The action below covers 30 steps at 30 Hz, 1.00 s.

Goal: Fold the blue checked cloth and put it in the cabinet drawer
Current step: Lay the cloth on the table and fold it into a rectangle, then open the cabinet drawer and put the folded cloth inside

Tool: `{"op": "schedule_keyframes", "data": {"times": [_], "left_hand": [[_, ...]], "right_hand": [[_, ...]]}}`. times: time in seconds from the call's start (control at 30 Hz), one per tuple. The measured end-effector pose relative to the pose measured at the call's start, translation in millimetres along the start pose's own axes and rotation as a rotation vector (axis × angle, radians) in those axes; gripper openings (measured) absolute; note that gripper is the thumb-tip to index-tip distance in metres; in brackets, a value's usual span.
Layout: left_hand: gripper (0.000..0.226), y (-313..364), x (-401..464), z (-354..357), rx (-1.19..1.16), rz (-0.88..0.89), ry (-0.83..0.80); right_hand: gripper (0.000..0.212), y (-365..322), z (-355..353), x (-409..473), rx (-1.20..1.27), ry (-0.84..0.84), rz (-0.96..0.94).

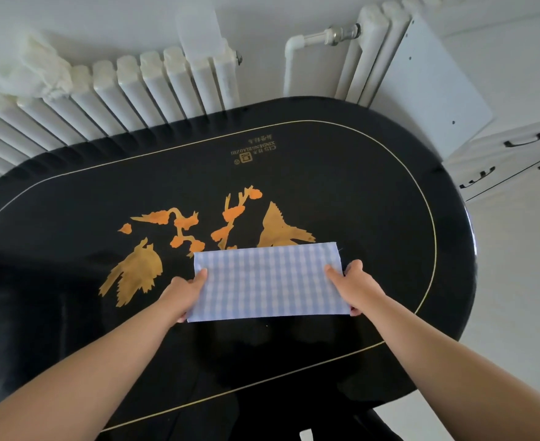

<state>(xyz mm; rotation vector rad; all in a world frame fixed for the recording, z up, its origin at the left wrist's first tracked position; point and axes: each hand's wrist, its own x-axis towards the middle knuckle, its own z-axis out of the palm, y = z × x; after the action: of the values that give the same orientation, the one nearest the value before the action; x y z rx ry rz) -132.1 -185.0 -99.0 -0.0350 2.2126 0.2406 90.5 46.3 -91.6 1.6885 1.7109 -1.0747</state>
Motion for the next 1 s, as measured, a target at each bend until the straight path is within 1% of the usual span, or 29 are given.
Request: {"op": "schedule_keyframes", "data": {"times": [0.1,0.2,0.27,0.33,0.4,0.43,0.47,0.53,0.57,0.6,0.63,0.67,0.73,0.8,0.83,0.87,0.93,0.97,1.0], "left_hand": [[0.059,7,-10,8,-0.088,-0.066,-0.080],[0.058,16,-26,14,-0.133,-0.065,-0.099],[0.063,23,-32,20,-0.180,-0.070,-0.072],[0.061,34,-46,31,-0.303,-0.086,-0.097],[0.053,49,-59,46,-0.514,-0.039,-0.151],[0.050,56,-67,51,-0.603,0.016,-0.172],[0.051,65,-77,53,-0.666,0.081,-0.190],[0.063,85,-97,51,-0.710,0.190,-0.275],[0.067,95,-108,48,-0.697,0.231,-0.344],[0.066,106,-120,43,-0.655,0.286,-0.413],[0.065,116,-132,38,-0.590,0.358,-0.481],[0.069,126,-144,35,-0.517,0.430,-0.529],[0.083,147,-161,32,-0.440,0.541,-0.568],[0.085,167,-179,34,-0.393,0.645,-0.553],[0.080,178,-187,36,-0.346,0.695,-0.534],[0.069,188,-196,39,-0.288,0.751,-0.512],[0.040,207,-214,45,-0.187,0.874,-0.457],[0.028,216,-223,49,-0.152,0.936,-0.437],[0.023,225,-230,53,-0.119,0.996,-0.423]], "right_hand": [[0.056,7,-8,1,0.033,-0.080,0.045],[0.050,24,-20,7,0.260,-0.233,0.088],[0.043,35,-33,9,0.385,-0.303,0.062],[0.037,52,-45,13,0.434,-0.320,-0.002],[0.035,73,-57,20,0.493,-0.340,-0.086],[0.036,84,-64,24,0.554,-0.367,-0.122],[0.035,95,-72,26,0.623,-0.399,-0.154],[0.034,116,-89,27,0.724,-0.450,-0.218],[0.034,125,-98,25,0.750,-0.454,-0.236],[0.034,133,-106,25,0.773,-0.444,-0.242],[0.036,141,-114,25,0.791,-0.430,-0.245],[0.039,148,-121,26,0.795,-0.412,-0.243],[0.040,162,-134,24,0.769,-0.371,-0.243],[0.043,176,-143,18,0.733,-0.317,-0.237],[0.046,182,-147,14,0.735,-0.296,-0.229],[0.051,188,-152,11,0.744,-0.277,-0.228],[0.062,198,-161,6,0.758,-0.203,-0.263],[0.066,201,-167,4,0.758,-0.113,-0.281],[0.075,204,-173,3,0.741,0.010,-0.296]]}}
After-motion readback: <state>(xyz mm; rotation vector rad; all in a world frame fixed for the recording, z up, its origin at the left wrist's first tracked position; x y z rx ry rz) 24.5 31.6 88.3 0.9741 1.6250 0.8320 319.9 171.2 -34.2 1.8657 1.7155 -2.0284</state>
